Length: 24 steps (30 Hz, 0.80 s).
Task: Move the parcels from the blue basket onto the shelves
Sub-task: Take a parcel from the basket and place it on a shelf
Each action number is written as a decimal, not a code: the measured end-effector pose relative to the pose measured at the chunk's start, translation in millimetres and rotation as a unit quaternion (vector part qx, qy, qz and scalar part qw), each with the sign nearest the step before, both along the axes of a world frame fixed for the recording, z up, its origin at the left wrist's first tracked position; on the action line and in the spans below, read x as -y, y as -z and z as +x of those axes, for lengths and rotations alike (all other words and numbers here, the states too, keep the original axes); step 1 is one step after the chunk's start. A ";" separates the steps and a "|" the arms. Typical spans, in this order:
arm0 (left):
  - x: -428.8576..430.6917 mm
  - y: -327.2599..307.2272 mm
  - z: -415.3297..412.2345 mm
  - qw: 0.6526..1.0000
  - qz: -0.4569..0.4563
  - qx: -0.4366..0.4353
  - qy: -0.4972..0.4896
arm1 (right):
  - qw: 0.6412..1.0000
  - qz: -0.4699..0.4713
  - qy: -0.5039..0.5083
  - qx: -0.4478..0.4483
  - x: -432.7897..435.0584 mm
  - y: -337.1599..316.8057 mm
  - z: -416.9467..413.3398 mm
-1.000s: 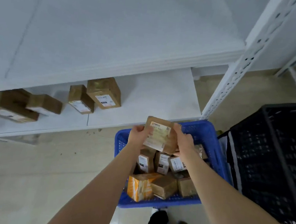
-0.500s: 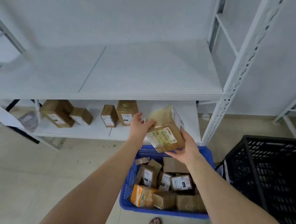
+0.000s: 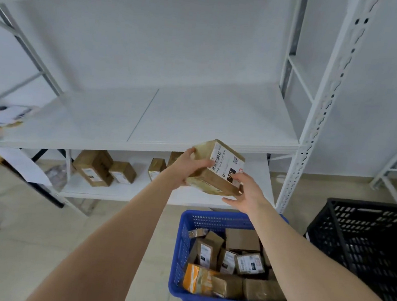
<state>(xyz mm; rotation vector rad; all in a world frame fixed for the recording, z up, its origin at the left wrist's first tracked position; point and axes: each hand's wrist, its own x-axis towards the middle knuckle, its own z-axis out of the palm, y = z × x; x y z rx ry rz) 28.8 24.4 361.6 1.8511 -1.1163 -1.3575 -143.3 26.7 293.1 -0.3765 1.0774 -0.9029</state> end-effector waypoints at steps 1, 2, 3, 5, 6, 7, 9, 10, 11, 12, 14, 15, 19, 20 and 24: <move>2.9 -5.7 6.8 1.000 -0.005 0.023 0.006 | 1.000 -0.006 -0.008 -0.013 -0.1 -2.8 5.0; 5.6 -12.0 14.1 0.998 -0.013 0.054 0.018 | 1.000 -0.013 -0.008 -0.021 -0.2 -5.6 10.6; 7.4 -19.1 21.4 0.996 -0.013 0.079 0.037 | 1.000 -0.022 -0.001 -0.023 0.0 -8.2 16.9; 11.2 -32.6 36.7 0.992 -0.020 0.099 0.073 | 0.999 -0.040 0.008 -0.008 1.0 -14.5 30.9; 12.4 -38.8 44.3 0.992 -0.035 0.096 0.080 | 0.999 -0.044 0.004 -0.001 0.2 -17.6 38.6; 12.9 -44.6 51.6 0.991 -0.050 0.100 0.077 | 0.999 -0.046 -0.002 0.003 -1.3 -21.1 46.7; 15.0 -52.3 66.1 0.986 -0.093 0.122 0.068 | 0.999 -0.044 -0.001 0.022 -3.1 -25.6 63.7; 16.0 -53.8 73.2 0.983 -0.116 0.129 0.064 | 0.998 -0.044 0.006 0.034 -4.5 -27.3 72.4; 16.0 -55.4 79.6 0.979 -0.138 0.136 0.061 | 0.998 -0.042 0.015 0.041 -5.6 -28.7 81.2; 16.2 -56.8 85.5 0.975 -0.158 0.146 0.055 | 0.998 -0.041 0.025 0.050 -6.8 -30.2 89.9; 17.1 -58.7 96.7 0.967 -0.187 0.169 0.032 | 0.997 -0.038 0.036 0.060 -9.8 -34.7 106.9; 17.8 -60.0 101.4 0.964 -0.196 0.181 0.018 | 0.997 -0.036 0.037 0.060 -11.5 -36.6 114.6; 25.3 -58.6 124.5 0.952 -0.206 0.221 -0.055 | 0.997 -0.032 0.033 0.058 -15.5 -43.0 142.0; 27.3 -57.4 130.8 0.952 -0.204 0.222 -0.060 | 0.997 -0.033 0.031 0.061 -16.4 -44.2 148.4; 24.9 -58.6 151.8 0.956 -0.195 0.216 -0.036 | 0.997 -0.028 0.034 0.064 -19.2 -48.8 171.1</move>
